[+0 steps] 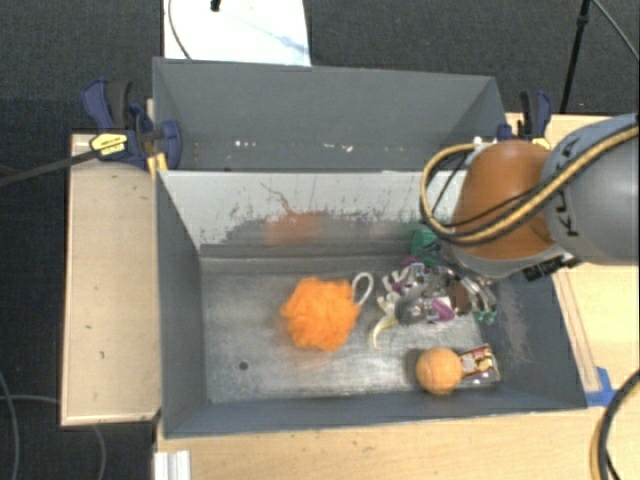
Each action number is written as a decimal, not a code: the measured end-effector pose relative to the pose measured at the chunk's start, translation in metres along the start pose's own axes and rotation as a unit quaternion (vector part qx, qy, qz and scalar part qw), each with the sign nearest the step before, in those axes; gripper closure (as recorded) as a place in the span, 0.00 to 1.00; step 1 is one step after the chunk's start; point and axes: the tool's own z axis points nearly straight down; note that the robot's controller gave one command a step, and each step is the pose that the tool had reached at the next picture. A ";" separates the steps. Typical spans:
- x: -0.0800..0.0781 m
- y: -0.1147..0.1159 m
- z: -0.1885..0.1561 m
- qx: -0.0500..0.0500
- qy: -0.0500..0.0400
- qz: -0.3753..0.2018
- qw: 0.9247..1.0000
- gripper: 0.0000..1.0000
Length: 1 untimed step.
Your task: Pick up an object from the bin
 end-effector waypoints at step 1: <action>-0.006 -0.016 -0.008 0.001 -0.008 0.011 1.000 1.00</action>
Offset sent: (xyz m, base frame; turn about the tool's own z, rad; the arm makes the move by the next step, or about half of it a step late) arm -0.0391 -0.0139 0.1555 0.0291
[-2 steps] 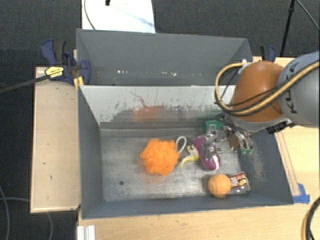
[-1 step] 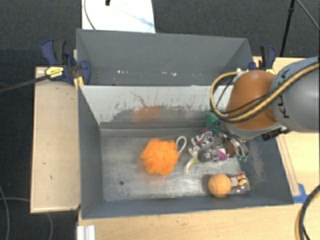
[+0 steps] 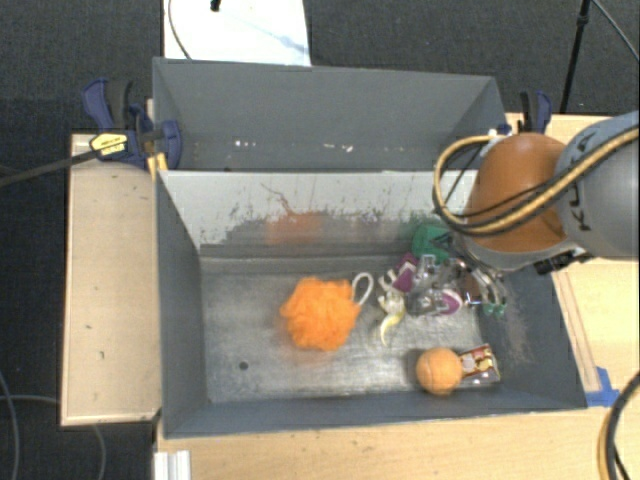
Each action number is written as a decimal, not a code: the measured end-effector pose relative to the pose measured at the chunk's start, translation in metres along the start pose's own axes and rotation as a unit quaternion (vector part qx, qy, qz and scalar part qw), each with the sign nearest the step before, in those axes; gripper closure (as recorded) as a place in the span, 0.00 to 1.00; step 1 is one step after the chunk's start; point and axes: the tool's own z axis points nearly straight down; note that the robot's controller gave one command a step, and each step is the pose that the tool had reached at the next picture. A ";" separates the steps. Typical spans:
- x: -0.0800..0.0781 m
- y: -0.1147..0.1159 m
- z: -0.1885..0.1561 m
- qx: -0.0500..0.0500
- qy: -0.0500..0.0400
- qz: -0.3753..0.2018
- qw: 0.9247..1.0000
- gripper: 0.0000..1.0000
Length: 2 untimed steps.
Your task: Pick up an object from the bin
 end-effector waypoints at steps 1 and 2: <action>0.004 -0.002 0.006 0.000 0.003 0.002 1.000 1.00; -0.007 -0.007 -0.031 0.001 0.000 0.000 1.000 1.00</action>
Offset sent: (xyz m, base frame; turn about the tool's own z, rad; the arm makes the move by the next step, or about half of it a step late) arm 0.0383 -0.0207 -0.0381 -0.0088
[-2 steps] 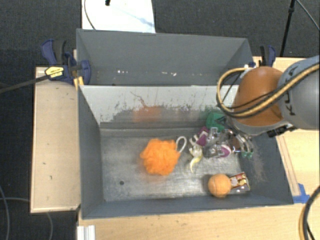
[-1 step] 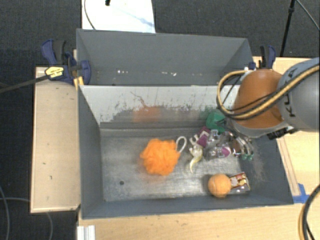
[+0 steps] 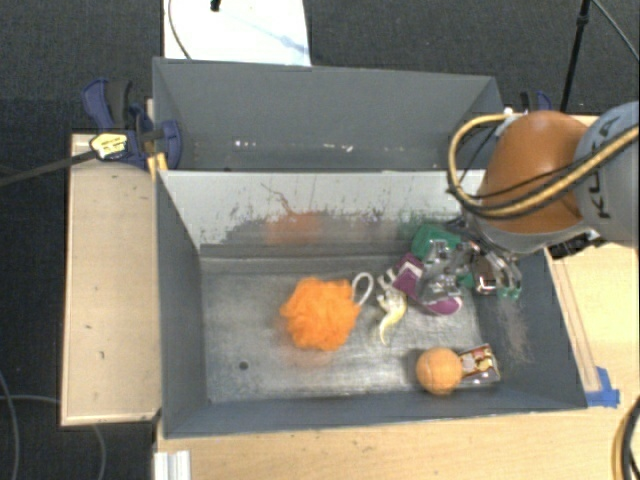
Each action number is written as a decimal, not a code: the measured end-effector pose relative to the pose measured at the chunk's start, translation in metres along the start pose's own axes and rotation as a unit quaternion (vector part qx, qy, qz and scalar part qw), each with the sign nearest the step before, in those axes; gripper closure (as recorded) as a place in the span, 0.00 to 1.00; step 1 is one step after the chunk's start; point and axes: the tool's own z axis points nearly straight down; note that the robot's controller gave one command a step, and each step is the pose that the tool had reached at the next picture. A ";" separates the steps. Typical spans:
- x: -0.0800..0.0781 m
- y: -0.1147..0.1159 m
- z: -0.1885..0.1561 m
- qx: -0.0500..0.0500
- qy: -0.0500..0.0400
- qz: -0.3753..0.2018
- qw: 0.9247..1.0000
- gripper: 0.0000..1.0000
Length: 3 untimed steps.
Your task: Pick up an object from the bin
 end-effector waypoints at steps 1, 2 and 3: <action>-0.003 -0.002 0.004 0.000 -0.002 0.001 1.000 1.00; 0.038 0.004 -0.008 0.000 0.003 0.007 1.000 1.00; 0.001 -0.093 0.007 0.000 0.004 -0.047 0.999 0.00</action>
Offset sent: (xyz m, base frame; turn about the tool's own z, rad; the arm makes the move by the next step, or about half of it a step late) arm -0.0735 0.0091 0.0247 -0.1000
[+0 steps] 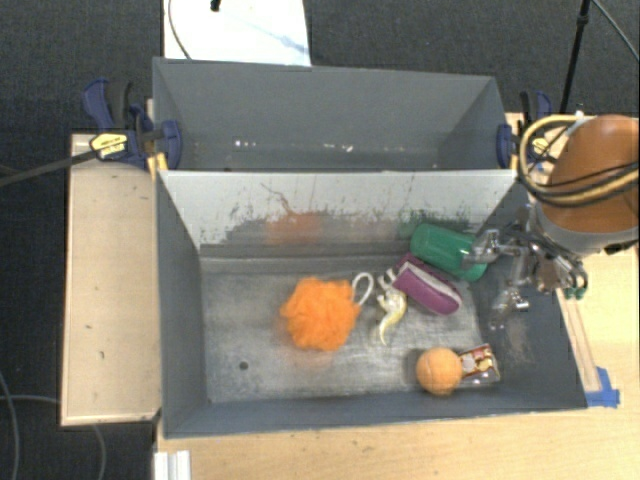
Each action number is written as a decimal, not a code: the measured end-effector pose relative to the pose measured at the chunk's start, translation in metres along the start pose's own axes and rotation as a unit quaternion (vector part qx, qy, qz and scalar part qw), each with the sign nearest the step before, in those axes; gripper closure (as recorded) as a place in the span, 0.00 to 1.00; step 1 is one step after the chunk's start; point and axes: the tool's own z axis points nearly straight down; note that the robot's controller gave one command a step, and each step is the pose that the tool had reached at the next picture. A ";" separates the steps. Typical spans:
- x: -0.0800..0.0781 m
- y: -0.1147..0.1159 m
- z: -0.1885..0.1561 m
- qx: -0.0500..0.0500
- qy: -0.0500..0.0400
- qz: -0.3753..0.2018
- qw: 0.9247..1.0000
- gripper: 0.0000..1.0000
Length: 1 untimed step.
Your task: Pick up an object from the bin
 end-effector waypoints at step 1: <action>-0.001 0.001 0.000 -0.001 -0.001 -0.001 1.000 0.00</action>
Offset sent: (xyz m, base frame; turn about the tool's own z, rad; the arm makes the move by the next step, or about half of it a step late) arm -0.0588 0.0531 -0.0620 0.3457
